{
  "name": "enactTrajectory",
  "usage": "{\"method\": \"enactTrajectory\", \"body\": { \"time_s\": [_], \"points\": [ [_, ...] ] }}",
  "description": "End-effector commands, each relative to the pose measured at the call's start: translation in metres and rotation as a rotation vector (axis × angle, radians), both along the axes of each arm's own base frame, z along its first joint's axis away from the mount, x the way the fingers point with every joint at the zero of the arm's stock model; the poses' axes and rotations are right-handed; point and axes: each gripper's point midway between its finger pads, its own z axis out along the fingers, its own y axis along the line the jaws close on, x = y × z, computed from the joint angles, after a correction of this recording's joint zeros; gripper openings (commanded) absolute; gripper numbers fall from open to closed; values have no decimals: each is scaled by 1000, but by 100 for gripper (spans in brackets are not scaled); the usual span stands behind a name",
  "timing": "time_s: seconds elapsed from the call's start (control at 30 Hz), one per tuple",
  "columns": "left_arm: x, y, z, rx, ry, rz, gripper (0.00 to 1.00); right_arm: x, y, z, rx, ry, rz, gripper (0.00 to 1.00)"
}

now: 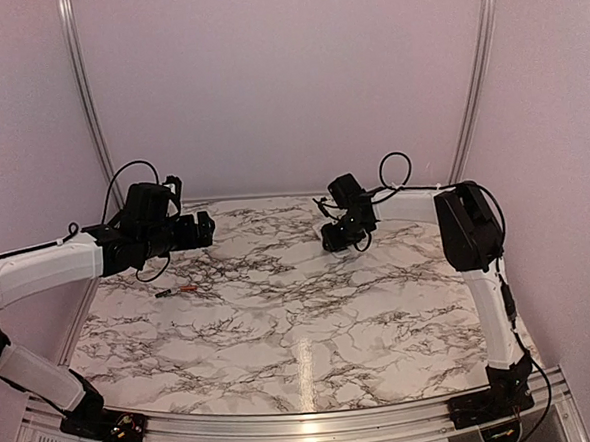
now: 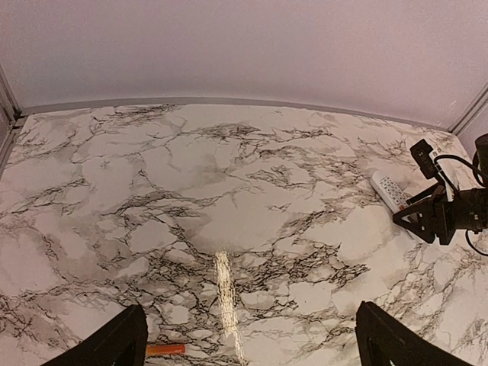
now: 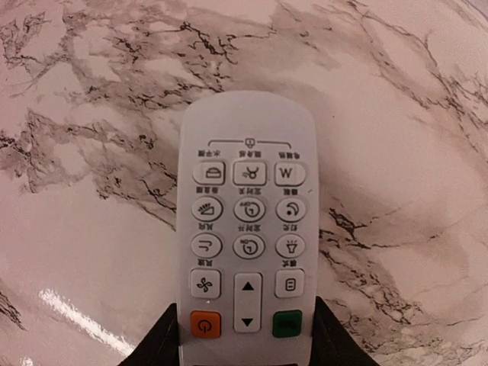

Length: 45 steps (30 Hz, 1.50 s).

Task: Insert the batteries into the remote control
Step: Pick up the remote control from the center of the board, then pass from the right arm to the left

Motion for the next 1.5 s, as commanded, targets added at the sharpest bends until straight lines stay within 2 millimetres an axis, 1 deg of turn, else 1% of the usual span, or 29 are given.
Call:
{"method": "enactTrajectory", "body": {
  "time_s": [0.0, 0.07, 0.17, 0.3, 0.37, 0.4, 0.43, 0.5, 0.6, 0.63, 0.73, 0.8, 0.83, 0.87, 0.93, 1.0, 1.1, 1.17, 1.27, 1.37, 1.47],
  "points": [
    [-8, -9, 23, -70, -84, -61, 99, -38, 13, 8, 73, 95, 100, 36],
    [-9, -10, 33, -90, -127, -75, 99, -48, 19, 18, 113, 103, 138, 32],
    [-14, -6, 37, -98, -175, -81, 99, -65, 28, 33, 174, 123, 191, 29],
    [-23, -7, 44, -93, -239, -133, 99, -90, 41, 66, 288, 150, 275, 27],
    [-31, -12, 48, -82, -277, -195, 99, -103, 46, 82, 329, 159, 311, 27],
    [-36, -14, 49, -73, -293, -220, 99, -111, 48, 94, 354, 157, 334, 27],
    [-40, -17, 51, -71, -311, -240, 99, -119, 50, 101, 375, 166, 357, 27],
    [-50, -28, 46, -38, -322, -309, 99, -133, 51, 111, 401, 185, 377, 27],
    [-66, -46, 26, 111, -315, -428, 99, -156, 49, 122, 406, 212, 408, 26],
    [-72, -53, 20, 162, -313, -471, 99, -164, 48, 124, 408, 220, 415, 26],
    [-100, -81, -2, 307, -314, -631, 99, -192, 50, 128, 426, 249, 440, 25],
    [-118, -95, -13, 389, -341, -709, 99, -212, 50, 126, 427, 274, 454, 24],
    [-131, -104, -18, 421, -358, -765, 99, -225, 50, 121, 423, 295, 460, 23],
    [-139, -109, -23, 450, -372, -796, 98, -235, 50, 119, 427, 309, 471, 22],
    [-151, -117, -22, 482, -414, -842, 97, -253, 51, 118, 446, 335, 489, 22],
    [-161, -123, -17, 513, -463, -880, 96, -269, 51, 117, 463, 365, 510, 21],
    [-175, -136, -7, 545, -525, -945, 93, -286, 53, 116, 491, 406, 535, 21],
    [-186, -146, -7, 580, -546, -1000, 90, -297, 58, 120, 522, 426, 564, 21],
    [-195, -162, -16, 662, -549, -1071, 84, -309, 69, 124, 543, 456, 604, 19],
    [-200, -172, -28, 719, -539, -1123, 79, -321, 77, 122, 532, 484, 639, 18],
    [-206, -182, -35, 750, -539, -1164, 75, -329, 85, 122, 528, 506, 668, 16]
  ]
}}
